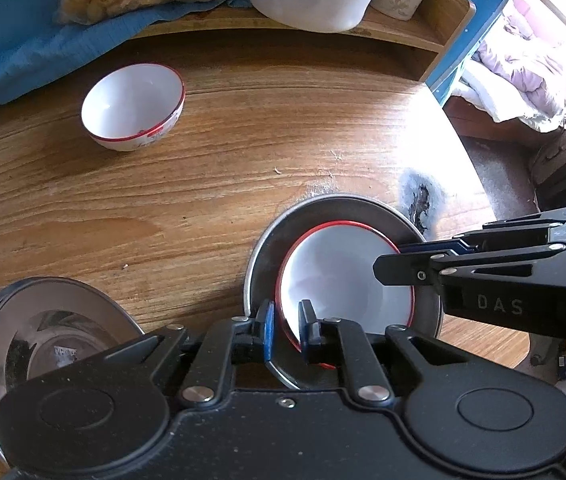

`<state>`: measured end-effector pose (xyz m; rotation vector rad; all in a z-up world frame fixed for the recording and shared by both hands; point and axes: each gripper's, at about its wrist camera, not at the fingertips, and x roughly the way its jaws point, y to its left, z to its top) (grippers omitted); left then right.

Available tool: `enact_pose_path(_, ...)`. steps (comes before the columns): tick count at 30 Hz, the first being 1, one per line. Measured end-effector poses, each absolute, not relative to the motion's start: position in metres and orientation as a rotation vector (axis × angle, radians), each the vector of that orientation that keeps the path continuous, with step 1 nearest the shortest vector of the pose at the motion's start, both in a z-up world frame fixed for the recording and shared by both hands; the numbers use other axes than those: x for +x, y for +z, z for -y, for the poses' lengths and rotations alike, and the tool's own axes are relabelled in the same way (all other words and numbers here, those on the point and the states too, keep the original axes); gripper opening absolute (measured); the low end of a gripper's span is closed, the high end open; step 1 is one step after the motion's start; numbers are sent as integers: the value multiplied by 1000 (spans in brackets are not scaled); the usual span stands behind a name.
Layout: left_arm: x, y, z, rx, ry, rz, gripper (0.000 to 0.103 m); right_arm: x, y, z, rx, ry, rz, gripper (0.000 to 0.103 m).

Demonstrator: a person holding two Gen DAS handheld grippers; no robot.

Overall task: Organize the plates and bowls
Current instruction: 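Lower the white bowl into the steel bowl and open both grippers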

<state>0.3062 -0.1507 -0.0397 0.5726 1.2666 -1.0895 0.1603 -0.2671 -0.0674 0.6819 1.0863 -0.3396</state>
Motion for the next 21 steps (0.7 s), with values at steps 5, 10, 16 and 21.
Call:
enact_pose_path(5,308,-29,149,556,-1095,-1250,22,162,-62,265,655,-349,-1088,15)
enact_pose_path(10,310,-16,146,531,-1103,-1230,34,162,-53,261,610,-369,-1085,17)
enact_pose_path(16,317,-5,140,517,-1059,-1196,55,159,-39,258,585,-394,-1042,22)
enact_pose_path(21,330,-3,137,528,-997,-1162,72,159,-32,257,573,-422,-1003,39)
